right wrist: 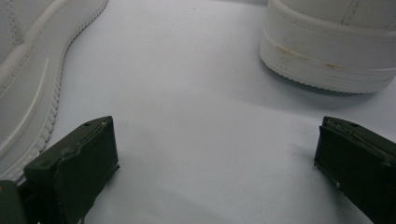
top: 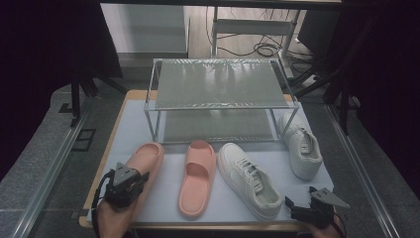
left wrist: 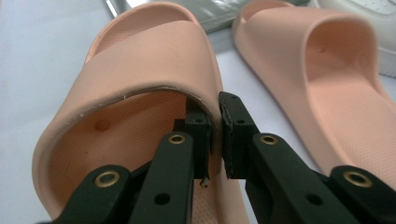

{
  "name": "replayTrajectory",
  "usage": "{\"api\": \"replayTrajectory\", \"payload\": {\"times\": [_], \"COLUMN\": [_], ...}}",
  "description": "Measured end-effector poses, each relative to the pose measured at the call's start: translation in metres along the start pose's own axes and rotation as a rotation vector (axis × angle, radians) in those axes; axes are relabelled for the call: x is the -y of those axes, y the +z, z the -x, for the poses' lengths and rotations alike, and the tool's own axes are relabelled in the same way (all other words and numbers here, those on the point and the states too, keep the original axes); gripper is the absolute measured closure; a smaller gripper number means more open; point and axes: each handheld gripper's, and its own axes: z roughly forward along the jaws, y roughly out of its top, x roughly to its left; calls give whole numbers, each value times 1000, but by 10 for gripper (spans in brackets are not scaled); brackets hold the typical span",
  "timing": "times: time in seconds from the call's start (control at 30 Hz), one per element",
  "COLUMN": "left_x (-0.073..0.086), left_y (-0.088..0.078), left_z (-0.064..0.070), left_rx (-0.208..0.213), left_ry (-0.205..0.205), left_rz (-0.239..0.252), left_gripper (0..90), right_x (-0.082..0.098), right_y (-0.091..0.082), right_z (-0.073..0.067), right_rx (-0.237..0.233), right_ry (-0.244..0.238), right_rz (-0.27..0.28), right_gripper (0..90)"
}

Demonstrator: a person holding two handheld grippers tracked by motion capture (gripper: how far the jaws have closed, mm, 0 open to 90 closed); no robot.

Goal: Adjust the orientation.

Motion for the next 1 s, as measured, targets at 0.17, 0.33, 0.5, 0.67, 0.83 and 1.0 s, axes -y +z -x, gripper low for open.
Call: {"api": "replayTrajectory", "payload": {"times": [0.17,0.33,0.5,0.67,0.83,1.0], "left_x": [-7,-15,-22,-30,-41,-50], "left_y": [12,24,36,50,69,84], "left_z": [5,11,15,18,22,26], "left_rx": [15,30,35,21,15,-3], "left_ry": [2,6,6,-4,-4,0], "left_rz": [10,21,25,31,39,48], "left_gripper": [826,826,826,826,825,820], "right_x": [0,0,0,0,0,0], "right_y": [0,0,0,0,0,0], "right_z": [0,0,0,0,0,0], "right_rx": [0,0,-1,-1,-2,-2], "right_ry": [0,0,0,0,-1,-1], "right_rz": [0,1,1,1,1,2], "right_gripper": [0,0,0,0,0,0]}}
